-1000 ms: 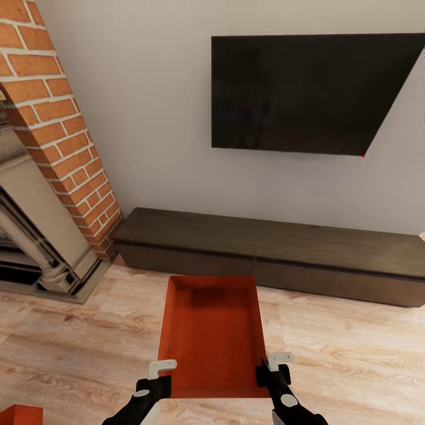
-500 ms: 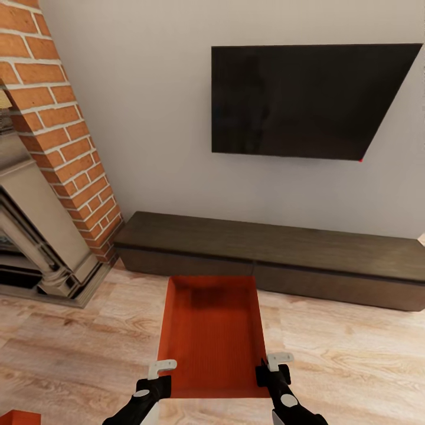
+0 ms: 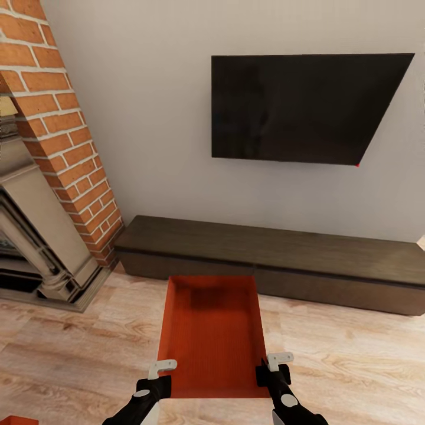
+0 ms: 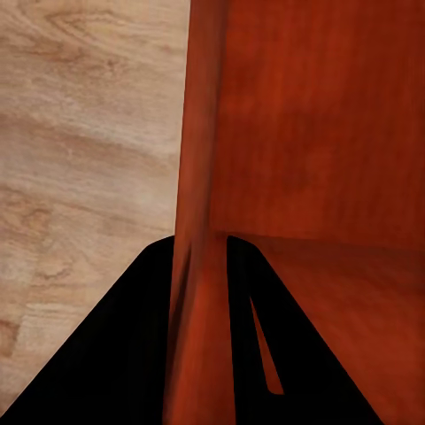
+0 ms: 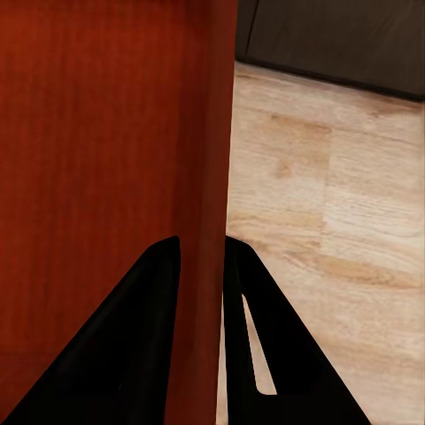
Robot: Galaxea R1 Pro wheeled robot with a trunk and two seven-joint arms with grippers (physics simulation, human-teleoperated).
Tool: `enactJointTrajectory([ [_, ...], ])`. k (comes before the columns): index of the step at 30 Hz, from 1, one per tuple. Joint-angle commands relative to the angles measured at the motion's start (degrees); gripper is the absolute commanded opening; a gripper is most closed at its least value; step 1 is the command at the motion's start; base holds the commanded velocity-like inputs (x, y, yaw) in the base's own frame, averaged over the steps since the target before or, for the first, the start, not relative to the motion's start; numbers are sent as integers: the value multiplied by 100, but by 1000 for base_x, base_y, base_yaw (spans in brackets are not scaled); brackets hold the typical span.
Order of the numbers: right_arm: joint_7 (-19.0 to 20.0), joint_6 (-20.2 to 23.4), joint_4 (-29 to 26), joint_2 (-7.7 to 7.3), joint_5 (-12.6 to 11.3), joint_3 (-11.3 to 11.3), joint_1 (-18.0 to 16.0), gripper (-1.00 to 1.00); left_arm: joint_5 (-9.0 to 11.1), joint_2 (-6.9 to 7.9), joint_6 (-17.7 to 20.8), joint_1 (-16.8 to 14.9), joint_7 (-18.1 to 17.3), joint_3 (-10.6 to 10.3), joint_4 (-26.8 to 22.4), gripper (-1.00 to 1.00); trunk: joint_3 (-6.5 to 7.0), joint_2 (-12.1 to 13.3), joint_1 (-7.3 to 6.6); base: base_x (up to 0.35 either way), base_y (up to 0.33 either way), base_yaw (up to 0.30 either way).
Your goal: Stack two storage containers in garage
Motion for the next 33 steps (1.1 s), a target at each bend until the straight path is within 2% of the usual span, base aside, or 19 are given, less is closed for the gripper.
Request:
enactJointTrajectory([
  [1, -318, -46, -12, -5, -51, -155, -7, -100, 40, 22, 21, 0, 178, 65, 1, -100, 4, -3, 0, 0, 0, 0],
  [9, -315, -45, -12, -6, -51, -155, -7, -100, 40, 22, 21, -1, 178, 65, 1, -100, 56, -3, 0, 0, 0, 0],
  [33, -319, -33, -12, 0, -43, -146, -7, -100, 40, 22, 21, 0, 178, 64, -7, -100, 62, -3, 0, 0, 0, 0],
])
